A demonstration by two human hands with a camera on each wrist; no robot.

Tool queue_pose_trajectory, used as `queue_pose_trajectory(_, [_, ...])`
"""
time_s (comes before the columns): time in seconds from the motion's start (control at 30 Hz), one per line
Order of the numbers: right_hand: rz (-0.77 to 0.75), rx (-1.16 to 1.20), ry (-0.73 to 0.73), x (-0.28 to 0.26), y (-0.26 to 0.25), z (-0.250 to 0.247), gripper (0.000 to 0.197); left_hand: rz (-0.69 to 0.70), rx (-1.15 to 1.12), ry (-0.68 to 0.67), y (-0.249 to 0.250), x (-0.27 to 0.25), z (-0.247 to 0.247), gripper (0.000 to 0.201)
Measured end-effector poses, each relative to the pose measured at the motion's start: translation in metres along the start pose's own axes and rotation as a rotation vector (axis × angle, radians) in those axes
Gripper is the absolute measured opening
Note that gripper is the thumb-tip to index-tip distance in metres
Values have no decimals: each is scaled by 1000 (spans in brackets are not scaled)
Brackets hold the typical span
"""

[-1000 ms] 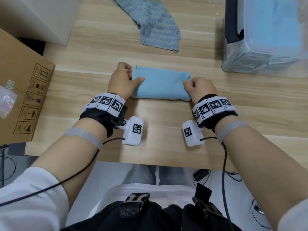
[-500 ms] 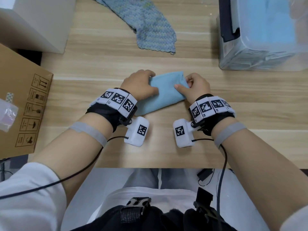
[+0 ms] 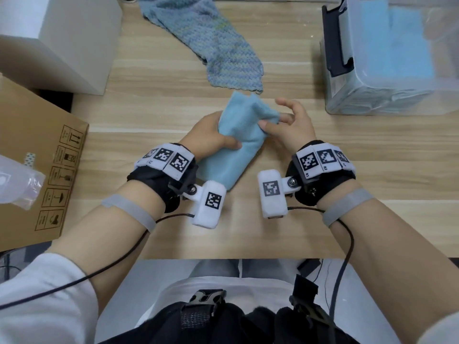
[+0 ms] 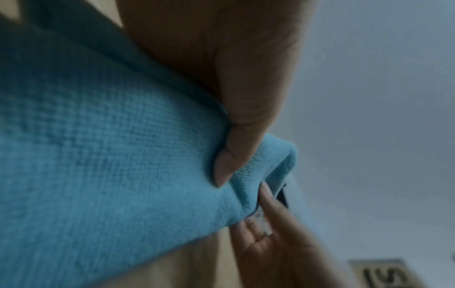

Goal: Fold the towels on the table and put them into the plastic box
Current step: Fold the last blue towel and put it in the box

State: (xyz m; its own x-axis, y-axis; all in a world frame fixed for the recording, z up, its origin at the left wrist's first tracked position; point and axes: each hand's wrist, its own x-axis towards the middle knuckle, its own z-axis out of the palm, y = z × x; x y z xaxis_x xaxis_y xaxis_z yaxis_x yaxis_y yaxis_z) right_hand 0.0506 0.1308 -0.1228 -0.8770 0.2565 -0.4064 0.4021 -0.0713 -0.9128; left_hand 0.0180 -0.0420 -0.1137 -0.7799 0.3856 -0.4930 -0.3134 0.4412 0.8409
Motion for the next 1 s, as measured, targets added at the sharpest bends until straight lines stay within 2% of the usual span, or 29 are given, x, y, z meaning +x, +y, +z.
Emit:
queue_pose_trajectory(0.03, [25,80,-13,-4,-9,-2,43,31,-103,-6,7,-1,-2,53])
queue_pose_trajectory(0.1, [68,182,-105,-10,-28,-5,27,104,-251,-54,26,2,-4,60])
queue_pose_trajectory(0.17, [49,136,-196,-12,-43,-12,17,173,-369,-126,50,7,1,58])
queue_pose_trajectory(0.27, [-35,160,-183,-7,-65,-31,18,242,-469,-196,85,17,17,51])
queue_pose_trajectory(0.37, [-130,212,-135,3,-84,-59,23,260,-456,-196,113,32,40,48])
queue_pose_trajectory(0.43, [-148,185,-108,12,-95,-82,27,248,-412,-194,130,44,55,48])
queue_pose_trajectory(0.5, [-148,192,-83,23,-105,-113,30,223,-325,-167,147,57,71,27])
queue_pose_trajectory(0.57, [-128,196,-60,35,-117,-148,26,185,-294,-74,161,73,85,6])
queue_pose_trajectory(0.67, [-73,174,-27,58,-133,-204,34,92,-292,93,170,97,99,12])
queue_pose_trajectory(0.73, [-44,172,-9,75,-141,-234,39,25,-270,141,170,109,104,18])
queue_pose_trajectory(0.83, [20,119,0,103,-148,-260,33,-16,-216,152,166,118,108,23])
queue_pose_trajectory(0.97, [153,-214,-34,142,-140,-272,47,-47,-172,138,168,122,104,24])
queue_pose_trajectory(1.0, [205,-255,-70,149,-137,-272,45,-57,-166,125,168,122,102,24])
